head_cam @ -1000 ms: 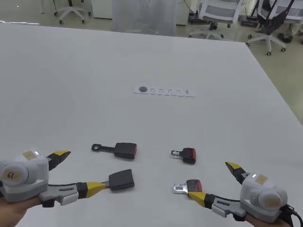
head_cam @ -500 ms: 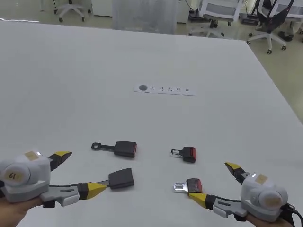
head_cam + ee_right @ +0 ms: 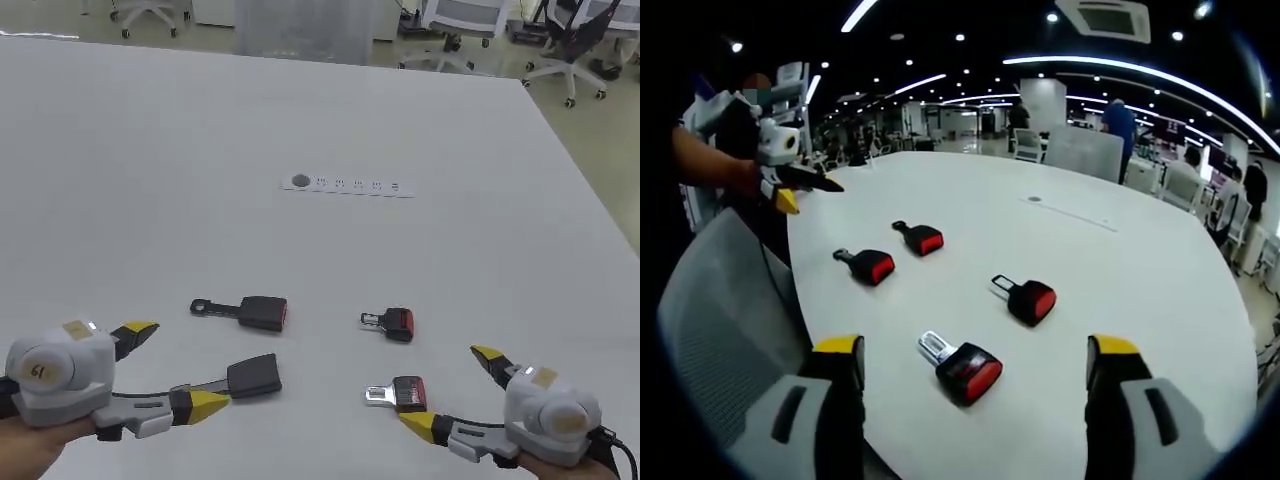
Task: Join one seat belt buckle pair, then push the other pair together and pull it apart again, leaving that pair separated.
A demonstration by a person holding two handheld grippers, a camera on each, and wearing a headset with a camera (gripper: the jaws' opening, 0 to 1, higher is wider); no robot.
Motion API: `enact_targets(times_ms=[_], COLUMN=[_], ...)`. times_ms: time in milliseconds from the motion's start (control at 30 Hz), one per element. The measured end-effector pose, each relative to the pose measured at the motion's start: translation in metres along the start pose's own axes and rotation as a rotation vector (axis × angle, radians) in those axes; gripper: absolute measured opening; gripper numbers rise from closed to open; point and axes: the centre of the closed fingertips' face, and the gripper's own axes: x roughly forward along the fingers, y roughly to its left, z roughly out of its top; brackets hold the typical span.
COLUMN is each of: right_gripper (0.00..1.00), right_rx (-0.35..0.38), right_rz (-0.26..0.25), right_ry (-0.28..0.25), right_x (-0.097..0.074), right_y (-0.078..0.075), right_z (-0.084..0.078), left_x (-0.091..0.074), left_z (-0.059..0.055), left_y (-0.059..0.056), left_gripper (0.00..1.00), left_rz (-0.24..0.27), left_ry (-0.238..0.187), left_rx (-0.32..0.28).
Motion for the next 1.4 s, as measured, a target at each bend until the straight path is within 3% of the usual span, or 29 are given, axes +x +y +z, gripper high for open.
enact_targets(times_ms=[500,1400], right_gripper=[0.92,0.86], right_rx=[-0.021,-0.120], right_rz=[0.066,0.239], right_ry=[0.036,0.172], right_x=[0.018,0.042], right_y=[0.005,0.007], right_z=[-0.006,-0.030], left_x=[0.015,0.048], left_z=[-0.007,-0.023], left_y=[-0.001,0.002], left_gripper=[0.94,0.91], left_rz=[-0.024,-0.084], left_ry=[0.036,0.123], left_rx=[0.012,0.069])
